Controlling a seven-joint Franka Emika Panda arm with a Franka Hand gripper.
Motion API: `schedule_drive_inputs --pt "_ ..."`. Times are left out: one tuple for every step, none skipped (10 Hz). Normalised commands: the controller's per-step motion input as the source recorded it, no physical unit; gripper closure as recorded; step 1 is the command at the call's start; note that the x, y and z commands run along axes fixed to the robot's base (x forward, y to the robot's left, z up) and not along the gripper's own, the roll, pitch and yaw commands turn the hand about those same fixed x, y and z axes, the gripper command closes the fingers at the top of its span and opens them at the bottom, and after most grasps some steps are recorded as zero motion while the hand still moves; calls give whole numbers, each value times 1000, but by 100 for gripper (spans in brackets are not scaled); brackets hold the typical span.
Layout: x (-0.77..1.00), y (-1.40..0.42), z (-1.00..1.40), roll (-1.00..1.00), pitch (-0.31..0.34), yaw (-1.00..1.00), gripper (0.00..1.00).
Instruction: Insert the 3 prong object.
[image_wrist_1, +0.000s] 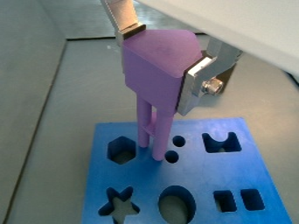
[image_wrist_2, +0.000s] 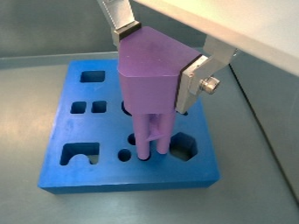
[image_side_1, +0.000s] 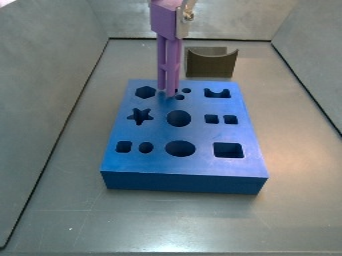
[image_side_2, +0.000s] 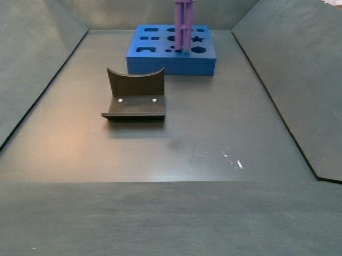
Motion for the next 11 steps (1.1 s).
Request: schedule_drive_inputs --pt "226 46 -140 0 6 -263 100" --pt "263 26 -126 0 19 -189 100" --pt "340 0 -177 0 0 -440 100" --pt "326 0 -209 0 0 -451 100" --pt "180 -9 -137 -17 0 -209 100" --pt "34 0 -11 -14 0 -6 100" --pt "9 17 0 -37 0 0 100" --pt "74 37 -111 -20 0 -63 100" --pt "63 0 -266 -4 -34 -71 100" --pt "29 0 -343 0 -67 -83 100" --pt "-66 0 -340 0 -89 -166 100"
